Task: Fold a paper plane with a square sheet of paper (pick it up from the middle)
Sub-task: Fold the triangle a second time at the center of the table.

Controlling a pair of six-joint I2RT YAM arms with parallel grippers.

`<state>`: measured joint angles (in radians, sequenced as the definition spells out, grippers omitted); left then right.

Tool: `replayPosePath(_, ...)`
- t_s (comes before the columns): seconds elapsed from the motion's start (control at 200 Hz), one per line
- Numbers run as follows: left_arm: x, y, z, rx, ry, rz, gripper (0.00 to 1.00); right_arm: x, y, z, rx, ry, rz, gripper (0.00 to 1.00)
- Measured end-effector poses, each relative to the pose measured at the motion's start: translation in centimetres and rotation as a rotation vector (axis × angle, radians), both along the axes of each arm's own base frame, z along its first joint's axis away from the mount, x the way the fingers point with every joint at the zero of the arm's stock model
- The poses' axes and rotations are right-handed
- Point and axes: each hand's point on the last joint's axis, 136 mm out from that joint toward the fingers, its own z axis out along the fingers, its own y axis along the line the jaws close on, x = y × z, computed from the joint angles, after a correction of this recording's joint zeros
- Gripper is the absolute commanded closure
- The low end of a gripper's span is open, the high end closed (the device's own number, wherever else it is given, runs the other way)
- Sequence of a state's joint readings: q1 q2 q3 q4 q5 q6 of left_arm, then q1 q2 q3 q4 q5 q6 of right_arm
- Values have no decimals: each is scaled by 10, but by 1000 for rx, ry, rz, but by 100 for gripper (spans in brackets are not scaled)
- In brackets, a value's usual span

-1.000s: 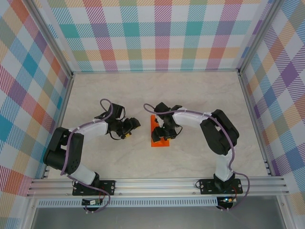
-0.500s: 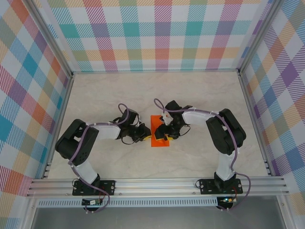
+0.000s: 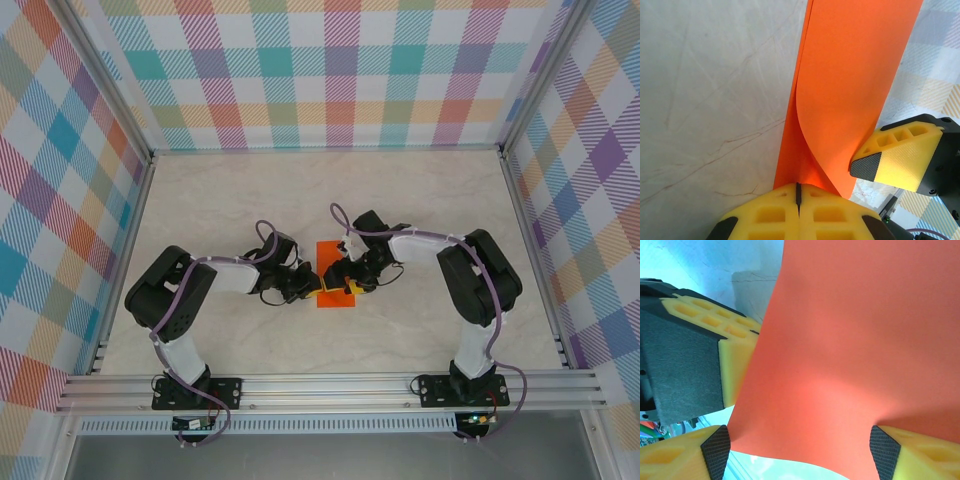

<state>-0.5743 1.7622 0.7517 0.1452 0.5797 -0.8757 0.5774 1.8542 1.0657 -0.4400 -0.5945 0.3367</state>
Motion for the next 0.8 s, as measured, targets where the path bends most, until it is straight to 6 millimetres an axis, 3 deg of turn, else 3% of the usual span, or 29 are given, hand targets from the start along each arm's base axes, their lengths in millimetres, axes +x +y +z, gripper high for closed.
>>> replayPosePath(0.13, 1, -2, 0, -8, -6, -3, 99, 6, 0, 1, 6, -21, -22, 32)
replayPosePath(0.23, 1, -2, 0, -7, -7, -3, 99, 13, -3, 1, -11, -58, -46, 47)
replayPosePath(0.375, 1, -2, 0, -8, -7, -4, 100, 17, -9, 4, -29, -92, -77, 56)
replayPosePath(0.8, 1, -2, 1, -10, -10, -8, 99, 21, -22, -15, -119, -100, -126, 66)
